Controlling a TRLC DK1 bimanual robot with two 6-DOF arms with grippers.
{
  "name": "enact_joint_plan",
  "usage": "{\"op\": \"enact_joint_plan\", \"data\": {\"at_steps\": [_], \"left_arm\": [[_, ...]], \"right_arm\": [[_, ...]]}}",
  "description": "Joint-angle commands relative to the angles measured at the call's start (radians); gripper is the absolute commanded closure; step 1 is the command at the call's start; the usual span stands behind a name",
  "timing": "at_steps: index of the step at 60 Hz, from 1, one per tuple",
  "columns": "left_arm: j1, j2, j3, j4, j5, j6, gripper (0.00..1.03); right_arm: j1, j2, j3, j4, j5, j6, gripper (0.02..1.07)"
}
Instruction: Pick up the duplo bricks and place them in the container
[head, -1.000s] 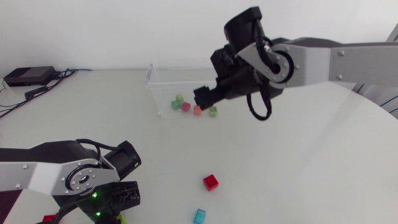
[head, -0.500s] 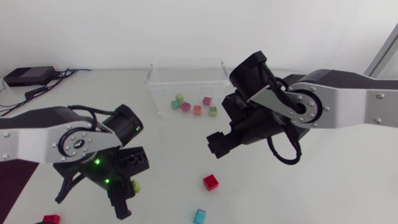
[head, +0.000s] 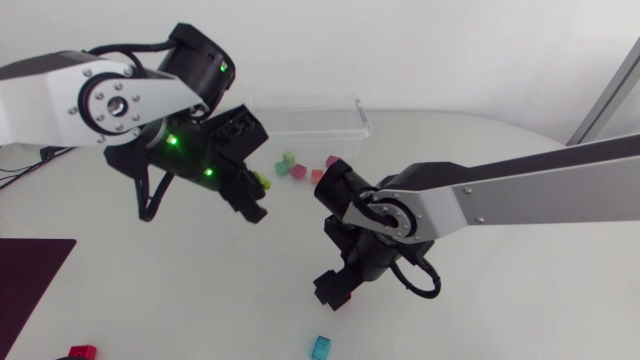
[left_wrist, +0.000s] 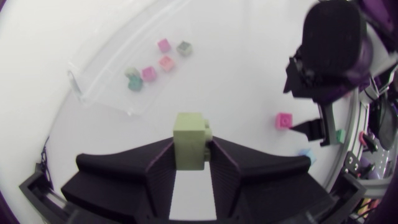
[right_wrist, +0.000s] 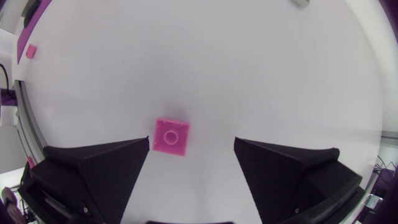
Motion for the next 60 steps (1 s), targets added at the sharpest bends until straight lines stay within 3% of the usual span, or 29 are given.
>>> {"op": "enact_joint_plan", "data": {"at_steps": [1, 30, 39, 54, 60], "left_arm": [[0.018, 0.055, 0.077, 0.048, -0.001, -0.038, 0.80], [0.109, 0.348, 0.370, 0.239, -0.001, -0.091, 0.80], [0.129, 0.441, 0.450, 0.249, -0.001, -0.119, 0.80], [0.139, 0.538, 0.519, 0.250, -0.001, -0.122, 0.79], [0.147, 0.559, 0.533, 0.250, -0.001, -0.125, 0.74]], "right_arm": [[0.013, 0.027, 0.017, -0.014, 0.011, 0.027, 0.09], [0.048, 0.067, 0.044, -0.028, 0.029, 0.015, 0.14], [0.058, 0.077, 0.044, -0.038, 0.027, -0.005, 0.34], [0.056, 0.122, 0.066, -0.037, 0.029, -0.021, 0.35], [0.048, 0.131, 0.067, -0.020, 0.027, -0.027, 0.53]]}}
